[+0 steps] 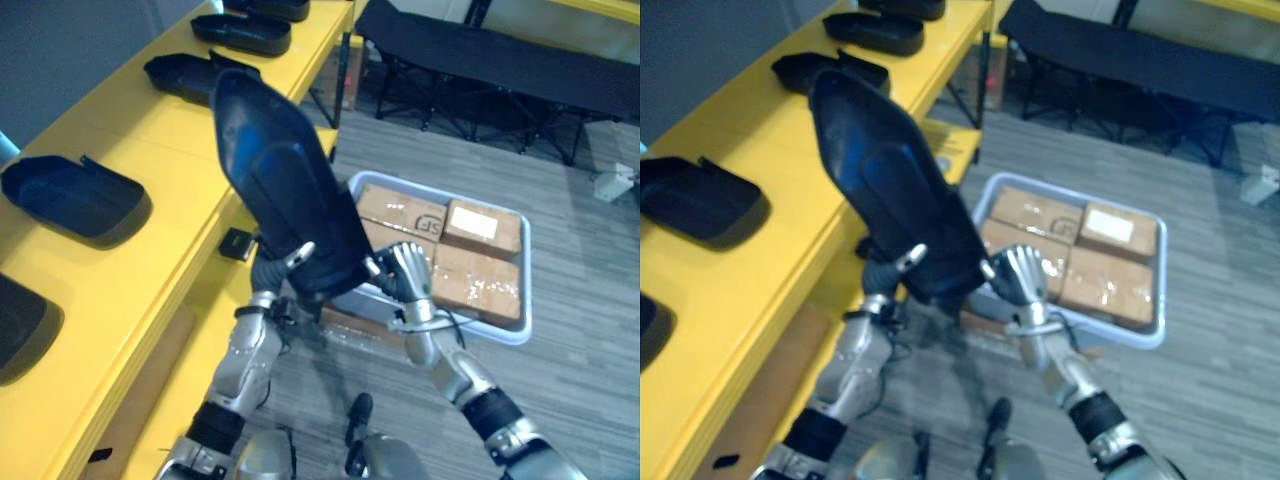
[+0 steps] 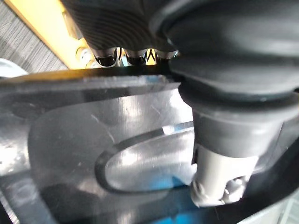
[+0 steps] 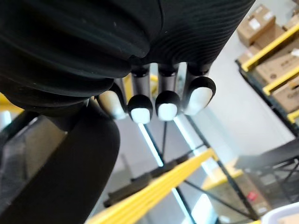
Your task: Walk over and take plastic housings, then place them on the shelf
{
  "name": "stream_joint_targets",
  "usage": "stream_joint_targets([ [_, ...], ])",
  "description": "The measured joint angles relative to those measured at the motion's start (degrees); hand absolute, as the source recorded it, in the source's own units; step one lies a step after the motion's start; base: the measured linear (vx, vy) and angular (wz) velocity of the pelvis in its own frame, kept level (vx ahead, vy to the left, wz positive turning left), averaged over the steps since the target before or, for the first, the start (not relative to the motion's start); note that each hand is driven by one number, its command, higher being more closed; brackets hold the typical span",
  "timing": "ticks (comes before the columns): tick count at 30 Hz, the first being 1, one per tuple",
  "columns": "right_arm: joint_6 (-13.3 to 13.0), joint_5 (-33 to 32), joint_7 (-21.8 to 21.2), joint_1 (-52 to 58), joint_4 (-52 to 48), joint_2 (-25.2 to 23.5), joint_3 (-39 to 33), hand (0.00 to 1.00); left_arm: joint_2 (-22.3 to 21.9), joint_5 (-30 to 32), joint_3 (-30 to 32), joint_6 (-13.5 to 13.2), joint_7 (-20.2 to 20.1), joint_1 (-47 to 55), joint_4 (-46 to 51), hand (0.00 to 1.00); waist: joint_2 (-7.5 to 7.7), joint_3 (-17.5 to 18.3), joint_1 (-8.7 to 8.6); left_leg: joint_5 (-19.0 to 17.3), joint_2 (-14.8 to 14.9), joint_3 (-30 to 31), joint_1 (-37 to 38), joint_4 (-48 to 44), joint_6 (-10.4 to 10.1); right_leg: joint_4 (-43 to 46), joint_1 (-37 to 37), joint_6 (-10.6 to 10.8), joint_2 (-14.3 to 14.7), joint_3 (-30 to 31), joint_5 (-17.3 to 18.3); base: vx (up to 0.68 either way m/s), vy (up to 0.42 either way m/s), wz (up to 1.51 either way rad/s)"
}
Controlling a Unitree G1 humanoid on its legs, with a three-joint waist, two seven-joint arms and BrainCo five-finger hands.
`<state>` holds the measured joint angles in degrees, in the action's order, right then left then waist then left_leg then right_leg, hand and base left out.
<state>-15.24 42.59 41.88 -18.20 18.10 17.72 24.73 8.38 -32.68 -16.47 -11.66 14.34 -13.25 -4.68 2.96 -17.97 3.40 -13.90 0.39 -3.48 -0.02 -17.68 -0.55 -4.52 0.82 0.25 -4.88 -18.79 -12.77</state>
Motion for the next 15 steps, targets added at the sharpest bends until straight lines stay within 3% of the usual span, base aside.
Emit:
stream_joint_targets([
  [8, -2.1, 0.0, 1.2, 2.4, -2.2, -0.6, -0.1, 1.0, 0.0, 1.8, 0.2, -1.7, 0.4, 0.4, 2.0, 1.0, 0.05, 0.0, 0.04, 0.0, 0.0, -0.1, 0.1, 0.2, 0.0, 0.0, 0.1, 0.0, 0.0, 0.1, 0.0, 0.0, 0.0, 0.0],
  [9, -2.7, 0.0, 1.5, 2.8, -2.4, -0.6, -0.5, 0.0, -0.1, 1.8, 0.1, -1.7, 0.4, 0.4, 2.6, 1.0, 0.05, 0.0, -0.05, 0.0, 0.0, -0.1, 0.1, 0.3, 0.0, 0.0, 0.1, 0.0, 0.0, 0.2, 0.0, 0.0, 0.0, 0.0],
  [15, -9.0, -0.2, 2.5, 5.1, -4.6, -0.6, -2.2, 0.0, -0.4, 1.7, 0.6, -2.5, -1.0, 2.7, 5.1, 1.0, 0.44, 0.3, -0.74, 0.0, 0.0, -0.4, 0.3, 0.4, 0.0, 0.0, 0.1, 0.0, 0.1, 0.2, 0.0, 0.0, 0.0, -0.01],
])
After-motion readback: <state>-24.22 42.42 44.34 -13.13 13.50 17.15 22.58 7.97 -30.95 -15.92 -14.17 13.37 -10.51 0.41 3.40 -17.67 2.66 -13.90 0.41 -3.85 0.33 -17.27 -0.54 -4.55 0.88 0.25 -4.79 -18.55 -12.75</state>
